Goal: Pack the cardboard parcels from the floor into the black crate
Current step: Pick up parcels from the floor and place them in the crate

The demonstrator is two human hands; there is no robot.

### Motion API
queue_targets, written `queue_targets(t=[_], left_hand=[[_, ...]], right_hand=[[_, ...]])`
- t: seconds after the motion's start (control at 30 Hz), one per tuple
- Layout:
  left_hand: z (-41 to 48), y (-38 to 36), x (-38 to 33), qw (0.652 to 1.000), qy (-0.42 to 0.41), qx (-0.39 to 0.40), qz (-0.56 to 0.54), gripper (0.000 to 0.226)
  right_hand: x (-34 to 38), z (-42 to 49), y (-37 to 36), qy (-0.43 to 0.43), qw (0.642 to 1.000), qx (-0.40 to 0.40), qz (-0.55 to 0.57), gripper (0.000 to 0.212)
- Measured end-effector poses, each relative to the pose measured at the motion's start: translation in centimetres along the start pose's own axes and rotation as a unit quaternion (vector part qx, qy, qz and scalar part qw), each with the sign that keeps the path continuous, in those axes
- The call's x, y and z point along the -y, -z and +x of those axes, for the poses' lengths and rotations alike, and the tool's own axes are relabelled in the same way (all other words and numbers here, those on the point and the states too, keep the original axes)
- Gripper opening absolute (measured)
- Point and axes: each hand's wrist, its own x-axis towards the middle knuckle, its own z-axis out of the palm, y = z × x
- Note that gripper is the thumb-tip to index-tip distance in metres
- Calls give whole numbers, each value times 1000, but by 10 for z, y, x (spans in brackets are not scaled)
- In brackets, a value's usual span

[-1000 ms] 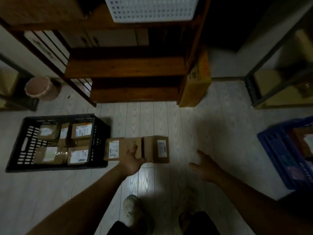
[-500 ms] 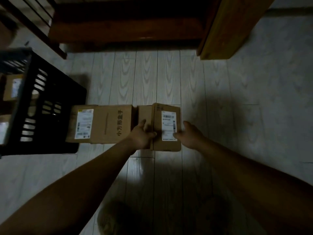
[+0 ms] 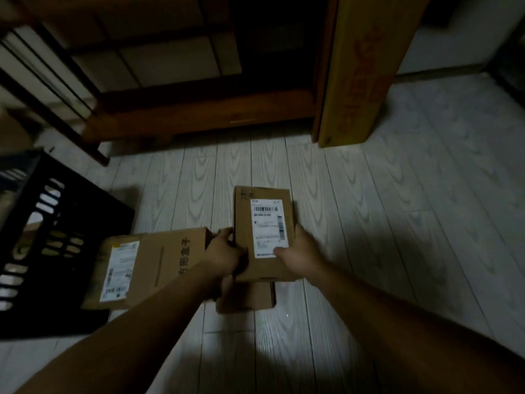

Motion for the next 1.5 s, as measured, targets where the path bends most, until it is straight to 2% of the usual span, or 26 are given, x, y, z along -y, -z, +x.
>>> queue_targets(t=[0.13,0.23,0.3,0.57,0.83,0.9,1.0,1.1,1.23,1.4,1.5], left_hand=[[-10,34,-42,992,-80,-44,-91,56],[-24,57,-71,963,-163,-65,-203,51],[-33,67,-88,943,-209,-84,-246,50],[-61,83,-123,880,-338,-94,-319,51],[-79,96,-141,854,-364,-105,-357,52],[-91,103,-148,853,-354,-108,-368,53],[-122,126,-174,874,-325,-80,-354,54],[-167,161,-217,894,-282,-44,-347,57],[-244,231,-283,907,-278,-60,-311,55],[-354,324,-355,921,-272,-93,-263,50],[-415,380,-375,933,-274,-92,-217,46]], right_hand=[[62,0,32,89,990,-43,105,55],[110,-14,49,158,964,-44,211,50],[135,-32,56,202,947,-44,248,57],[187,-74,81,325,892,-156,274,55],[209,-90,90,372,873,-191,252,57],[220,-99,100,371,874,-187,250,58],[254,-125,128,361,885,-168,243,59],[306,-165,159,343,893,-173,234,57],[392,-229,192,324,908,-178,196,53],[515,-325,232,304,929,-139,159,70],[588,-386,261,272,931,-133,204,79]])
